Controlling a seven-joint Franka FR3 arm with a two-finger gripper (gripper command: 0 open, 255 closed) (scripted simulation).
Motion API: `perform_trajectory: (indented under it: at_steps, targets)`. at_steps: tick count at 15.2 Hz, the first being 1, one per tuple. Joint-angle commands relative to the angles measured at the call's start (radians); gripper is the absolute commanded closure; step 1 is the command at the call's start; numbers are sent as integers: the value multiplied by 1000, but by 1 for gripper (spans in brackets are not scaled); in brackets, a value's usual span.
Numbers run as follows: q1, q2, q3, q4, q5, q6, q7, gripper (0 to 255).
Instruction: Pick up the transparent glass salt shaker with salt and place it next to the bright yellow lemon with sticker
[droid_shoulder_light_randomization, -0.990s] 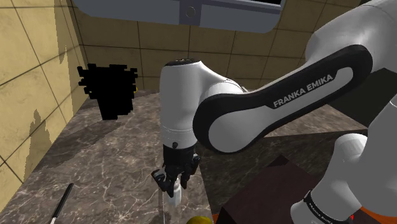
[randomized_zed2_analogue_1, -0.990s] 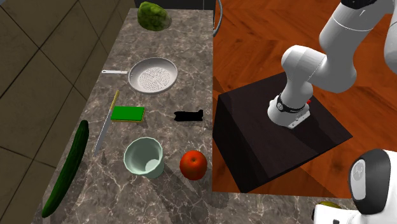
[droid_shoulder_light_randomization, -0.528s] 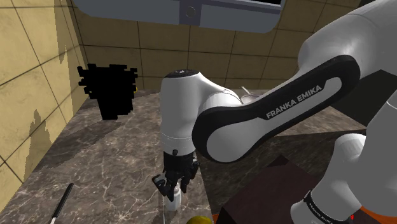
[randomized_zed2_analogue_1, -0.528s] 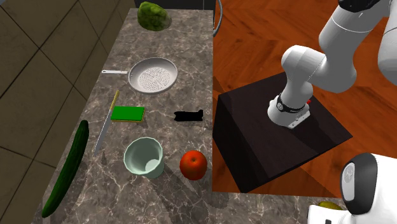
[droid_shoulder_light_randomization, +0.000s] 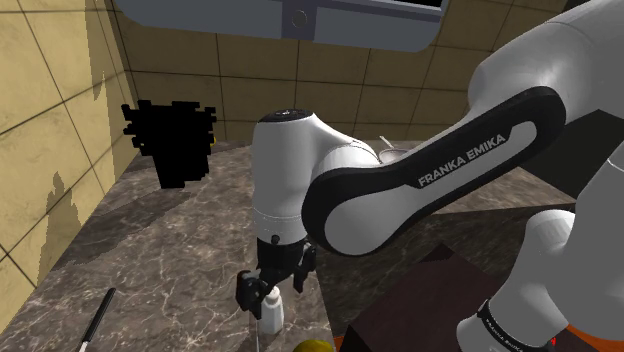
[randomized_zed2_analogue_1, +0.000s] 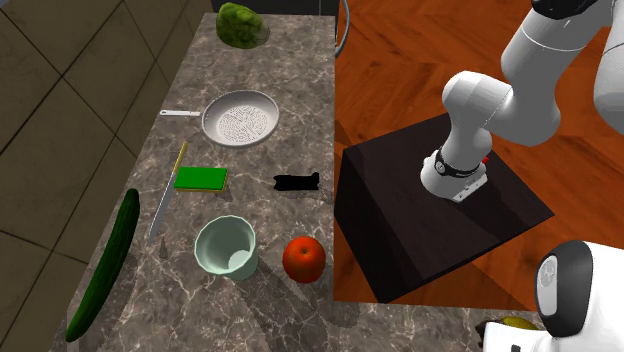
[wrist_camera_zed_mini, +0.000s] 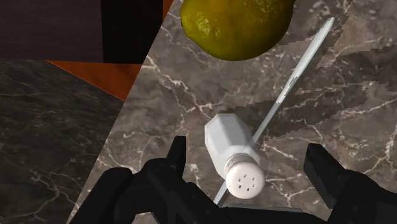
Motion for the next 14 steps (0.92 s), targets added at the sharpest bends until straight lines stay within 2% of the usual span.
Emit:
perform_trajectory:
  at_steps: [1,2,6,14]
  targets:
    - [0,0,0,0,0,0,0,0]
    - [0,0,0,0,0,0,0,0]
    - [-12,-57,-10,71,14,-127,-13,0]
    - [-12,-57,-10,71,14,-127,-13,0]
